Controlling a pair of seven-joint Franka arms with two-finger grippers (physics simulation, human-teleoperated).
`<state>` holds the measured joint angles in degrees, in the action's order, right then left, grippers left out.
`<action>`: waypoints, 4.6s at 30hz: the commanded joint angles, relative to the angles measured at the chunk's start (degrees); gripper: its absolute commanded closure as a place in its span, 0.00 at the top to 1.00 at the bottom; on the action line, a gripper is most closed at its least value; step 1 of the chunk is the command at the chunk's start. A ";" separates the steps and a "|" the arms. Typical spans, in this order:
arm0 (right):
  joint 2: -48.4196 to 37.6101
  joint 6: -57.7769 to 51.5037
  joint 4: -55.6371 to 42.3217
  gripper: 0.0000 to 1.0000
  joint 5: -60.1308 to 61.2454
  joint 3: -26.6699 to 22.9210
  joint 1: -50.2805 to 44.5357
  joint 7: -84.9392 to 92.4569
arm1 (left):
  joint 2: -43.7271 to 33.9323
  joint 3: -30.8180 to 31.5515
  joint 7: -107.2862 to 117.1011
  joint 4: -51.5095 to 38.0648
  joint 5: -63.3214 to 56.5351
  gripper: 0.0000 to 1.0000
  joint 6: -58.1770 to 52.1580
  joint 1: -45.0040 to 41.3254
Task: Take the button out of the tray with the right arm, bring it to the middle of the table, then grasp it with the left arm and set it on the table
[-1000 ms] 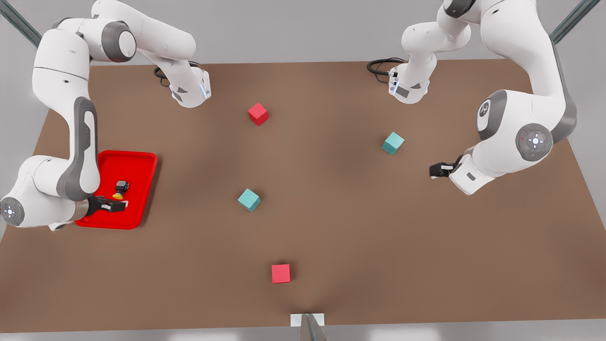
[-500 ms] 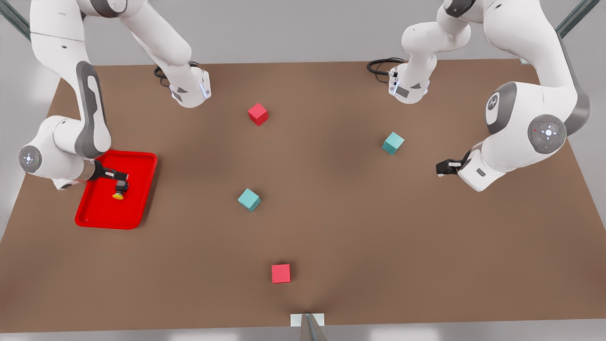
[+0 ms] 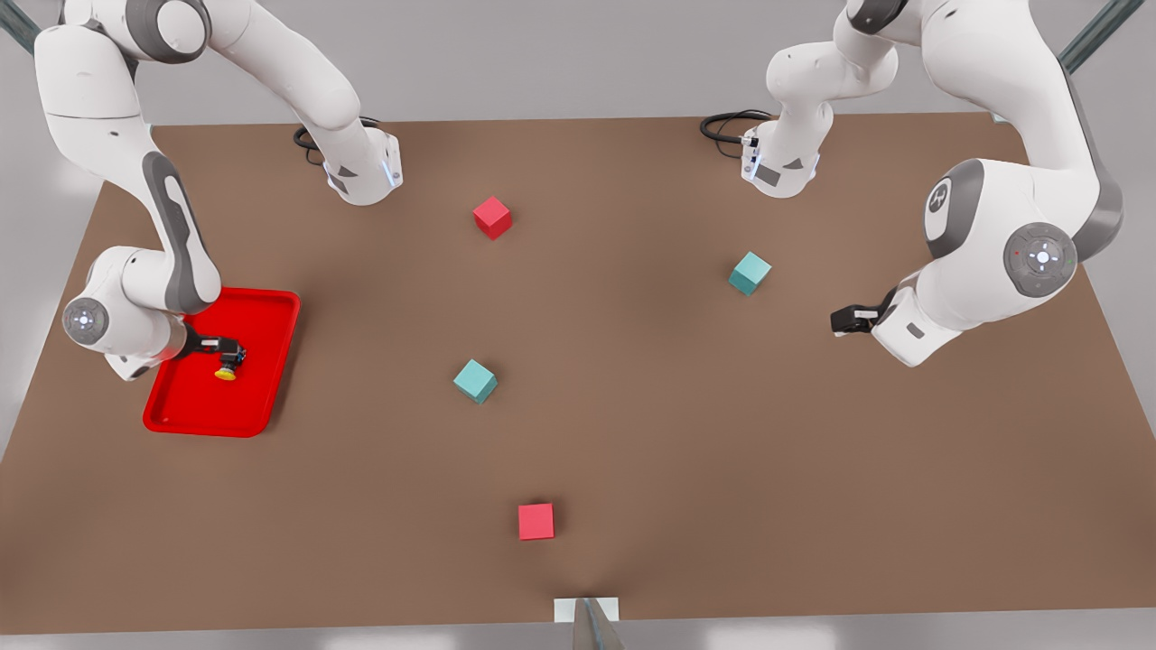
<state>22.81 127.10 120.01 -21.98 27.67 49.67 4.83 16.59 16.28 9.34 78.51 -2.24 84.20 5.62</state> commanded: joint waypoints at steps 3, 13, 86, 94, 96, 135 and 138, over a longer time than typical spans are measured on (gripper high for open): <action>-0.05 2.63 0.93 1.00 -0.34 3.00 2.80 -0.88 | -0.16 0.06 0.33 -0.02 -0.04 1.00 -0.09 -0.08; 2.15 8.43 4.88 1.00 -2.71 7.57 11.06 0.18 | -0.07 0.06 0.33 -0.02 -0.04 1.00 -0.09 0.01; 3.38 3.42 4.45 0.49 -6.84 17.77 12.99 -10.98 | 11.45 1.47 3.32 -0.73 -0.74 1.00 5.71 -5.53; 0.74 -8.00 -7.50 0.50 14.25 12.68 -19.42 -30.67 | 10.39 1.65 4.02 -5.38 -0.13 1.00 5.45 -2.80; 1.36 -10.29 -13.57 0.50 21.19 1.70 -36.03 -35.07 | 6.44 1.82 3.76 -7.32 1.01 1.00 0.88 -2.45; -11.91 -36.49 -28.08 1.00 23.66 -32.42 -54.60 1.58 | 18.91 1.29 36.98 -13.91 0.05 1.00 10.88 -34.18; -15.52 -35.69 -27.73 1.00 22.07 -29.18 -50.03 1.41 | 25.42 -4.41 37.42 -19.71 -5.49 1.00 13.18 -39.10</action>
<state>8.46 96.36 92.26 3.09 -0.10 1.35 -22.49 40.63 12.98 26.47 60.27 -4.87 92.10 -32.21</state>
